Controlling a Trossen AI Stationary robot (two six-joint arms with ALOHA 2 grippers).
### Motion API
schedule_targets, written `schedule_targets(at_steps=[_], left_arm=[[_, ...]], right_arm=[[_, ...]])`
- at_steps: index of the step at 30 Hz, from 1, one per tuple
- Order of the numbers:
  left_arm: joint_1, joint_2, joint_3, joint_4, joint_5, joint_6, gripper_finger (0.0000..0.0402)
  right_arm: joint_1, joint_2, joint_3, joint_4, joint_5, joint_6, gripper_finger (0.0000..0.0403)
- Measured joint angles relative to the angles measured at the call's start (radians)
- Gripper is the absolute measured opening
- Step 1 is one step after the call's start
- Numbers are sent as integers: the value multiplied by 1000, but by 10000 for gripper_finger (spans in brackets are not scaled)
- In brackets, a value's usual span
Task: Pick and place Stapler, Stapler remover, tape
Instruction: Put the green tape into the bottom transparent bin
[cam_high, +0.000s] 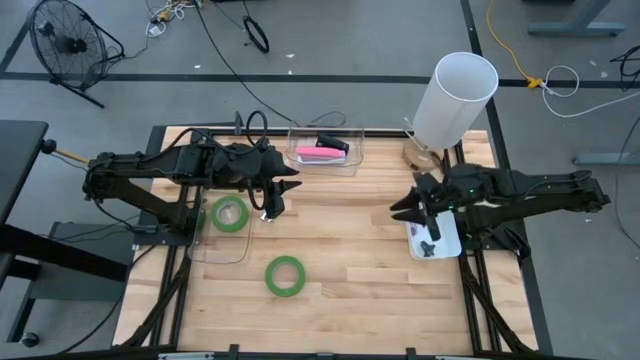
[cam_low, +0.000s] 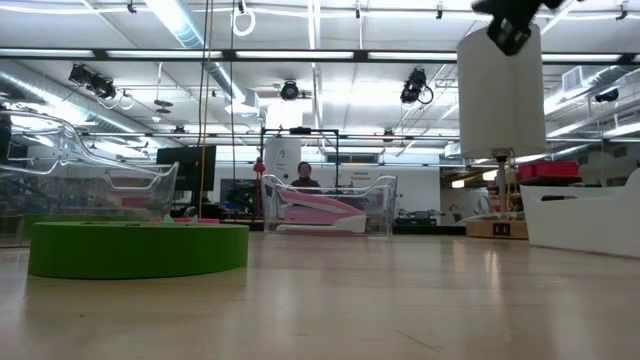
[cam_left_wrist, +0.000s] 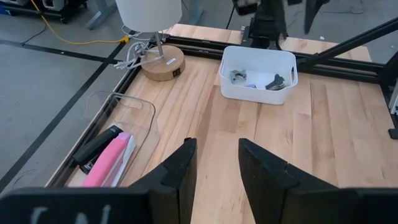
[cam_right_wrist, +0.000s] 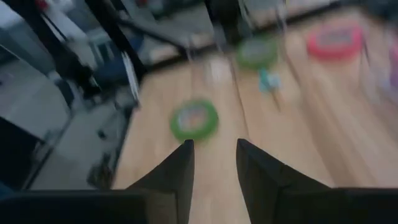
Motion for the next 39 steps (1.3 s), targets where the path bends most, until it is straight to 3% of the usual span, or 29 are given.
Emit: schedule_targets(at_steps=[10, 15, 21, 28, 32, 39], left_arm=[[0, 0, 0, 0, -5, -20, 122], [0, 0, 0, 0, -5, -20, 122], [0, 0, 0, -9, -5, -18, 122], [0, 29, -3, -116, -6, -49, 125], [0, 68, -2, -118, -5, -50, 154], [11, 140, -2, -125, 24, -80, 242]], right_arm=[[0, 0, 0, 278, 22, -86, 119], [0, 0, 0, 289, 126, -87, 127], [0, 0, 0, 284, 275, -162, 166], [-6, 0, 0, 271, 298, -195, 224], [-12, 1, 0, 250, 298, -197, 242], [-19, 11, 1, 212, 297, -182, 246]])
